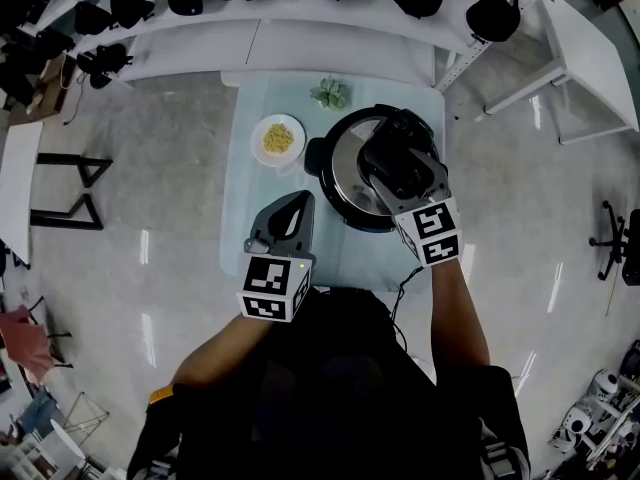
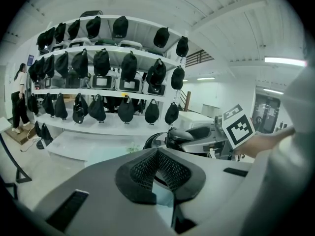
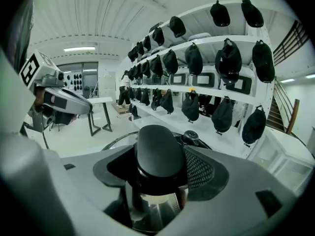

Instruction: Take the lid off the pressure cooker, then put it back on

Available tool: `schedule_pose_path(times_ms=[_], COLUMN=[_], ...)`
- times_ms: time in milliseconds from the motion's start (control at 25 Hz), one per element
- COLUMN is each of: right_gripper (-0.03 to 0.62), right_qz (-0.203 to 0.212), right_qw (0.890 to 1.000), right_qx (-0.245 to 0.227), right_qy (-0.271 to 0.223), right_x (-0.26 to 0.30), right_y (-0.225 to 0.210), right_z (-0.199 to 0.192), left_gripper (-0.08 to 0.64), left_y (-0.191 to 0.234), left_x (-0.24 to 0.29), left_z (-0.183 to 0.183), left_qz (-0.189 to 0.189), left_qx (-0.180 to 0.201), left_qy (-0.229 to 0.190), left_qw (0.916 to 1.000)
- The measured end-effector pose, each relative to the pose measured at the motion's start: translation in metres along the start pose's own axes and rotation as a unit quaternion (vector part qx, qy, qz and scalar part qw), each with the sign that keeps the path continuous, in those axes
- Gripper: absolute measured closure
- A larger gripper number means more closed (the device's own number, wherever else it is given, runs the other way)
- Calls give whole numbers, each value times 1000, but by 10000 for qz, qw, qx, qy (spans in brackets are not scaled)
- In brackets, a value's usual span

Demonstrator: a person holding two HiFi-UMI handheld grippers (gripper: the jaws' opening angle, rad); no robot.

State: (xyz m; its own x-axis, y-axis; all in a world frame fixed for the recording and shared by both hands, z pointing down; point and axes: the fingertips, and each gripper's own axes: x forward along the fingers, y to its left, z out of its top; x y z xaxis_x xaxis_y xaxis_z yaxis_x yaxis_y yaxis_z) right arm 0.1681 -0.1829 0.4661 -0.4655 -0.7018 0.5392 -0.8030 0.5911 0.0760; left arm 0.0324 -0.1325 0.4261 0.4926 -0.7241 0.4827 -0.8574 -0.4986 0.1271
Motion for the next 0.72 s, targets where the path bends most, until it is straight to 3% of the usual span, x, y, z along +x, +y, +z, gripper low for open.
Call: schedule_pose_path(times_ms=[360, 720], right_gripper=[287, 349], right_qz=[-535, -592], right_qw=[9968, 9923], right_qx=[545, 1086], right_qy=[-225, -110], right_x=[-40, -66], right_y=[5, 98], right_z=[10, 5], left_gripper=[554, 552], left_y=[-13, -15], left_x=[-9, -55], left_z=[5, -9], left_qz=[-256, -562], left_qx=[142, 207], left_qy=[-160, -332], left_qw=[9994, 9977])
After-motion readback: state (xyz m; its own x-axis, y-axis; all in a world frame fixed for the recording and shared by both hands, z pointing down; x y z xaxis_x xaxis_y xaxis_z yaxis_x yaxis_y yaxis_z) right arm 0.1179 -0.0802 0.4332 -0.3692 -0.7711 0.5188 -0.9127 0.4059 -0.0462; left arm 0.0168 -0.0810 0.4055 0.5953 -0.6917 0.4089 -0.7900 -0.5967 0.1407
